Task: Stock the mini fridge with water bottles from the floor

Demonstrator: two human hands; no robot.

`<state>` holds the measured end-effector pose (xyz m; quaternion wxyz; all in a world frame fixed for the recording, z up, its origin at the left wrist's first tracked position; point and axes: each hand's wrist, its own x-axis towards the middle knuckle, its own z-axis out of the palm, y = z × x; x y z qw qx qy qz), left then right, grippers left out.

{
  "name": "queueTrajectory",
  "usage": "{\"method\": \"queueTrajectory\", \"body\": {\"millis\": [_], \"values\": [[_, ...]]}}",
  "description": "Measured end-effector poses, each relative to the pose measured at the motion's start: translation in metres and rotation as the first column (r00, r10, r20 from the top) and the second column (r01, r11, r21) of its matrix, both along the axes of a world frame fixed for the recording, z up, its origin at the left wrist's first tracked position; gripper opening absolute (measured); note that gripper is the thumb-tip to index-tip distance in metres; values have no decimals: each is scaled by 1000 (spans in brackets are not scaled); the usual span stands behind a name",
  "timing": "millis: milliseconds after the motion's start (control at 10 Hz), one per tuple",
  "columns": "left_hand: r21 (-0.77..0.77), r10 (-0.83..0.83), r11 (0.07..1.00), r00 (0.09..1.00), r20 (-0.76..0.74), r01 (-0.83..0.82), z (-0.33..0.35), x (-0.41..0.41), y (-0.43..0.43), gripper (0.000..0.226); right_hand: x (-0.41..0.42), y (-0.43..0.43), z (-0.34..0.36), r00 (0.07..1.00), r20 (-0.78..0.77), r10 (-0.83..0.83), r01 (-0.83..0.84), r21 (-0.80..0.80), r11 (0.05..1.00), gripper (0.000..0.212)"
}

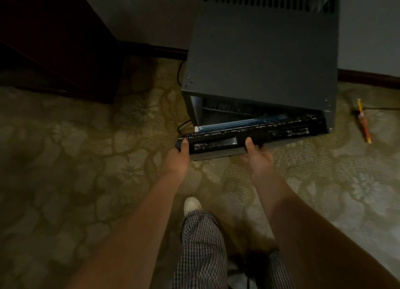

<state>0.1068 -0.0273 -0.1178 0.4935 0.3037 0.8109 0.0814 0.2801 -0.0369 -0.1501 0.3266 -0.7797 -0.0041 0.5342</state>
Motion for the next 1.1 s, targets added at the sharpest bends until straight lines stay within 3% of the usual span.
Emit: {"method": "queueTrajectory", "body": {"millis": [100, 300, 500, 600, 700, 800, 900, 1000, 1100], "values": [[52, 126, 990, 987, 98, -132, -3, 4, 29, 54, 3, 25, -2, 999, -30, -35, 35, -11, 999, 57], [38, 89, 995, 983, 160, -96, -12, 15, 76, 61, 4, 63, 3, 991, -100, -86, 85, -17, 996, 50], [116, 73, 989, 987, 144, -90, -24, 22, 73, 59, 1, 63, 0, 998, -52, -28, 26, -32, 999, 53], [63, 17, 998, 991, 134, -25, -25, 19, 73, 60, 2, 65, 0, 1000, -23, -7, 6, -33, 999, 55], [-47, -172, 984, 983, 58, 175, -16, 26, 66, 61, 12, 64, 7, 991, -87, 100, -107, -74, 992, 63], [-92, -253, 961, 962, 100, 262, 0, 37, 47, 43, 24, 43, 19, 936, -42, 350, -352, -162, 922, 47], [-174, -445, 864, 879, 170, 472, 30, 43, 26, 35, 35, 18, 36, 823, -52, 565, -562, -213, 799, 38], [-190, -472, 843, 861, 190, 504, 63, 43, 20, 39, 49, 11, 70, 785, -54, 617, -613, -201, 764, 34], [-107, -469, 868, 871, 144, 485, 101, 46, 17, 23, 63, 8, 114, 778, 28, 628, -612, -195, 767, 29]]}}
